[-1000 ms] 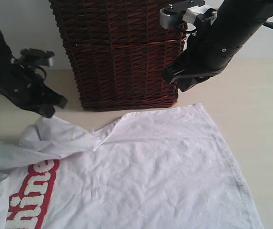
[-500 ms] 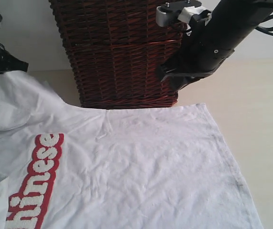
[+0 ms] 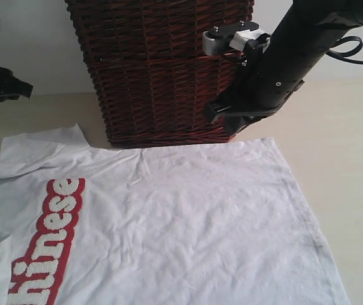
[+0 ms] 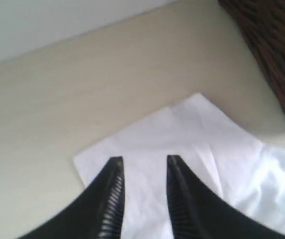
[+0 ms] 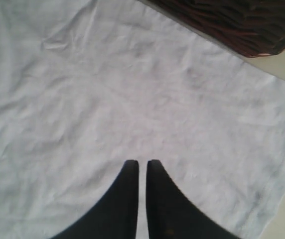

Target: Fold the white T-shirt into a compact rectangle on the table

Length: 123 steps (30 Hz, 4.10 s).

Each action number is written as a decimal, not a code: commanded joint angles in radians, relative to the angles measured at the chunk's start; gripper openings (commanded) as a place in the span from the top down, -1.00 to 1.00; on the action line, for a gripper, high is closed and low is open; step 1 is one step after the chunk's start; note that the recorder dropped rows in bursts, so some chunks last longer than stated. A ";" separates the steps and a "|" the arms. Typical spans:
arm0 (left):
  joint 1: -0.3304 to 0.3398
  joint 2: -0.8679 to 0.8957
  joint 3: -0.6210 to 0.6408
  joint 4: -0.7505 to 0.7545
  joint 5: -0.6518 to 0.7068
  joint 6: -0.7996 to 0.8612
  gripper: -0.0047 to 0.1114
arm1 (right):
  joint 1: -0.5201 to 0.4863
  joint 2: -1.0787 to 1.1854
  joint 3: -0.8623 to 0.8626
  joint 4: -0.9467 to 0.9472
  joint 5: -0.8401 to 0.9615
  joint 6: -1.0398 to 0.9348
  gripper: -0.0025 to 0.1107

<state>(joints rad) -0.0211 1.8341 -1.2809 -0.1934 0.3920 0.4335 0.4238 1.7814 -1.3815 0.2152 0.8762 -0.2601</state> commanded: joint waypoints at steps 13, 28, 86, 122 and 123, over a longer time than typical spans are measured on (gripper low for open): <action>-0.001 0.350 -0.277 -0.122 0.364 -0.034 0.92 | 0.001 -0.004 -0.002 -0.008 -0.065 -0.007 0.81; -0.001 0.643 -0.673 0.105 0.485 -0.209 0.92 | 0.001 -0.004 -0.002 -0.014 -0.118 -0.027 0.81; -0.082 0.778 -1.009 0.144 0.503 -0.122 0.92 | 0.001 -0.002 -0.002 -0.016 -0.099 -0.027 0.81; -0.048 -0.125 0.062 0.153 0.682 -0.205 0.92 | -0.141 0.274 0.248 -0.208 -0.266 0.187 0.96; -0.048 -0.125 0.075 0.159 0.703 -0.202 0.92 | -0.142 0.286 0.248 -0.215 -0.264 0.195 0.96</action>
<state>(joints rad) -0.0699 1.7200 -1.2390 -0.0513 1.0451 0.2317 0.2884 2.0203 -1.1394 0.0197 0.6011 -0.0741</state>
